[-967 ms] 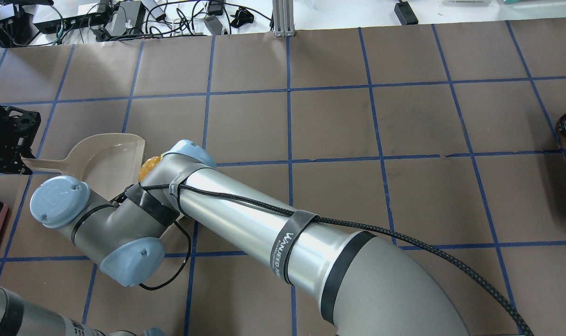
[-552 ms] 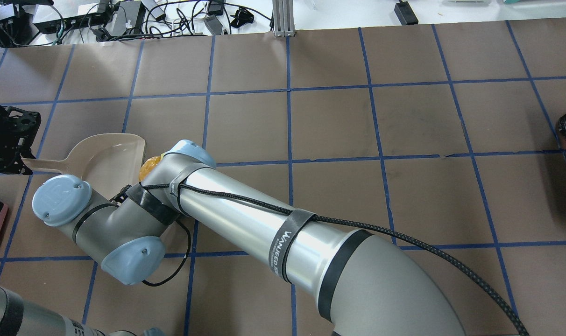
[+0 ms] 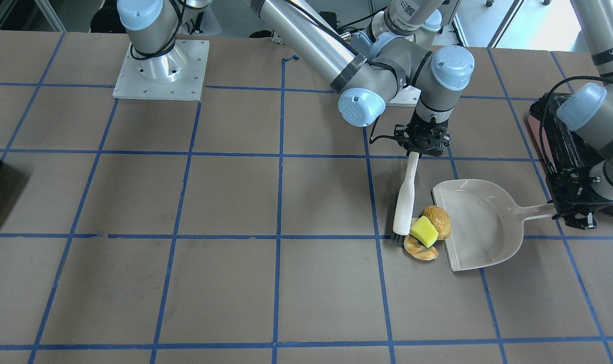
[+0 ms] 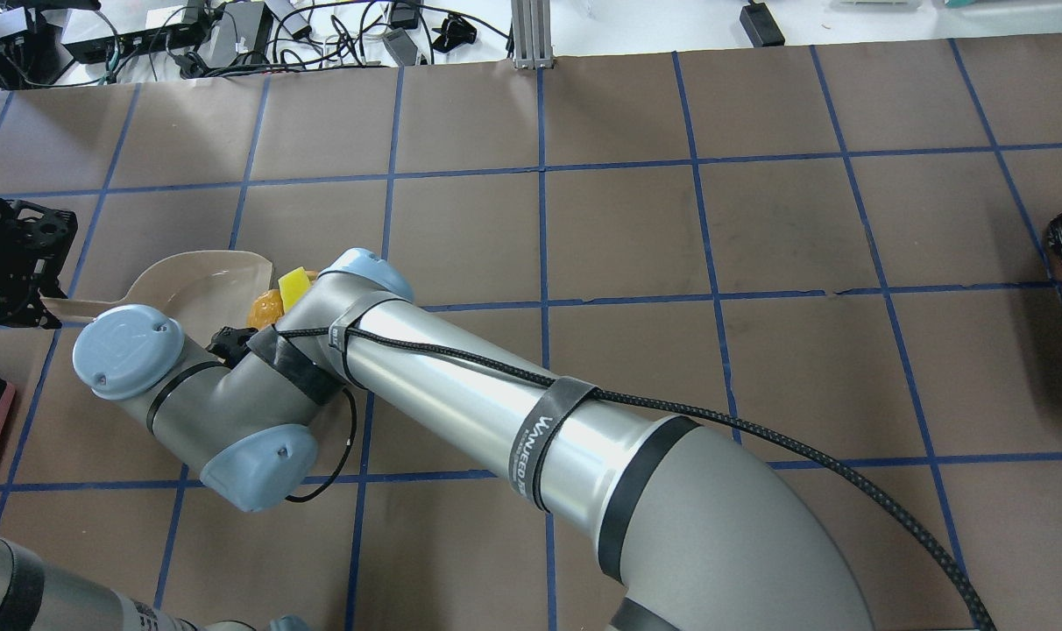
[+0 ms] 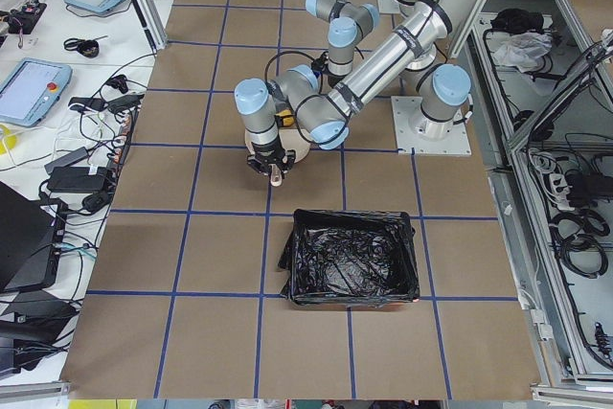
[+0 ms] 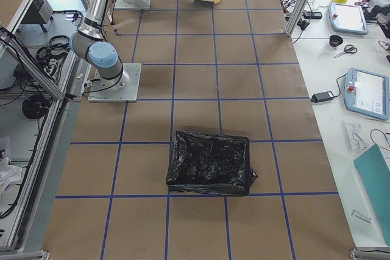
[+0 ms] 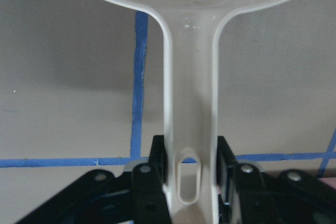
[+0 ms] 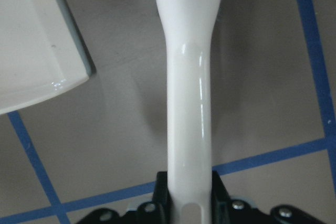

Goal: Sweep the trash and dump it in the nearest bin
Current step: 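Sweep the trash with the brush into the dustpan held by left gripper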

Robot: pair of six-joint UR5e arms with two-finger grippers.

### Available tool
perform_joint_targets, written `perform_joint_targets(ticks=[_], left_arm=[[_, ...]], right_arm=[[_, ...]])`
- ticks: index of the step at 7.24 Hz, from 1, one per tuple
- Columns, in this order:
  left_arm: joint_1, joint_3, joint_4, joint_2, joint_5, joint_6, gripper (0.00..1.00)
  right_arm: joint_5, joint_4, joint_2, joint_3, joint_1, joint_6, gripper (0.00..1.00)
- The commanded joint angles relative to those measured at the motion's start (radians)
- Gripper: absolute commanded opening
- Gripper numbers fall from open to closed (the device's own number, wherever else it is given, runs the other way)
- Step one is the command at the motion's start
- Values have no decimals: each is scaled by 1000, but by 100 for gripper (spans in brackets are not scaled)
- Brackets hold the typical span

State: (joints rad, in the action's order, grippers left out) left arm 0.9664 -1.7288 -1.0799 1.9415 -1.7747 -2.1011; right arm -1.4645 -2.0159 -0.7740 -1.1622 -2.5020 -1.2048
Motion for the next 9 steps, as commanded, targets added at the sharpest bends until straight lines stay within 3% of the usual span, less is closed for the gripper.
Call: perform_joint_targets(ticks=[1,3,7,9], left_arm=[[0,0,0,1,0,0,0],[0,0,0,1,0,0,0],[0,0,0,1,1,0,0],[0,0,0,1,3,-13,0]], right_arm=[[33,-24,21,24,3,191,0],[66,-75,33,32,3,374,0],[43,-63,44,29,3,723,0],[24,-43,7,16,6,627,0]])
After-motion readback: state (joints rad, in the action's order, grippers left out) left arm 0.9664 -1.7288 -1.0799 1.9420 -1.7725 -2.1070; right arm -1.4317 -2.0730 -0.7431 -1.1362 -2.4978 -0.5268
